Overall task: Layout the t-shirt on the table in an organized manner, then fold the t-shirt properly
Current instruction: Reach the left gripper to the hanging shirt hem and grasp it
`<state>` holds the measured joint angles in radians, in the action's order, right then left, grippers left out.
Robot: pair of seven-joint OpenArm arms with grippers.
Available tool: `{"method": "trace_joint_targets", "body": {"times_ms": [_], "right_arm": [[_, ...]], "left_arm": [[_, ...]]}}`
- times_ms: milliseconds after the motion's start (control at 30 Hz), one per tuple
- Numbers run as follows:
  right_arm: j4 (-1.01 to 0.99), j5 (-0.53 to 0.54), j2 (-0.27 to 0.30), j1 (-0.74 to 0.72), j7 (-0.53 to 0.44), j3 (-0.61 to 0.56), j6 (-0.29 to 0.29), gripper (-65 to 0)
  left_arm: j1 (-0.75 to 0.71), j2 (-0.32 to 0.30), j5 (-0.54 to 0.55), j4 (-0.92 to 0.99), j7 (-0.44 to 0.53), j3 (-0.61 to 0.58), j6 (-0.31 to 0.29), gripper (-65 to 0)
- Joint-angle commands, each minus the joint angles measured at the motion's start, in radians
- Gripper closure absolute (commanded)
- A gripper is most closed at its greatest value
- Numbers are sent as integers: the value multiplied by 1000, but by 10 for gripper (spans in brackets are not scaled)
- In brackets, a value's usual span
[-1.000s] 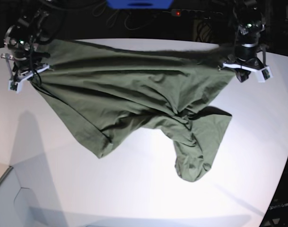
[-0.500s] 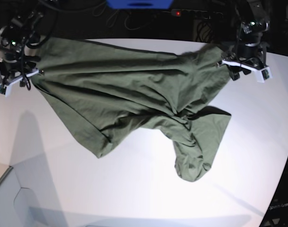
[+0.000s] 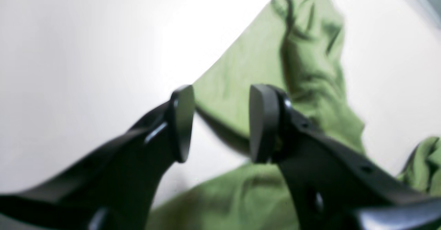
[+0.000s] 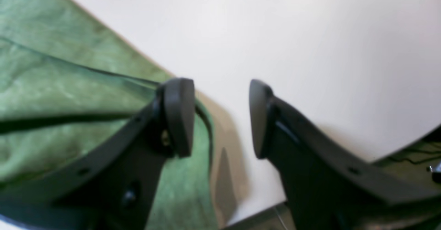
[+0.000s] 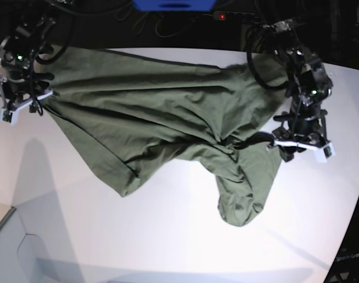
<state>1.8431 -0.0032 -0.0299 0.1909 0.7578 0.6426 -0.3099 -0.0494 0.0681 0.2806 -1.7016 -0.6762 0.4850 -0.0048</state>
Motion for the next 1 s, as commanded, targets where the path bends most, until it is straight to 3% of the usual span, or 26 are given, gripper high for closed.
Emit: {"method": "trace_joint_targets", "body": {"times_ms": [0,200,400,700,767,833,967], "right_arm": [[17,2,20,-6,-21,4,5,-265],[3,2,34,-6,-21,4,5,-265],[-52,2,45,-20,-21,4,5,-265],[-82,2,60,-34,-21,4,5,-265],[-85,2,60,-34,-21,3,5,-265],[-87,2,60,-35,-21,3,5,-265],[-87,2,64,-35,-21,3,5,-265]], "left_arm": [[19,-1,4,27,3,2,2,-257],[78,2,9,214,17,1,2,-257],[90,5,10,305,134,-6,2,-257],[167,5,10,450,137,-6,-2,-251],[184,5,10,486,137,-6,-4,-186],[188,9,13,478,137,-6,-7,-7],[191,66,12,338,131,-9,-7,-3]]}}
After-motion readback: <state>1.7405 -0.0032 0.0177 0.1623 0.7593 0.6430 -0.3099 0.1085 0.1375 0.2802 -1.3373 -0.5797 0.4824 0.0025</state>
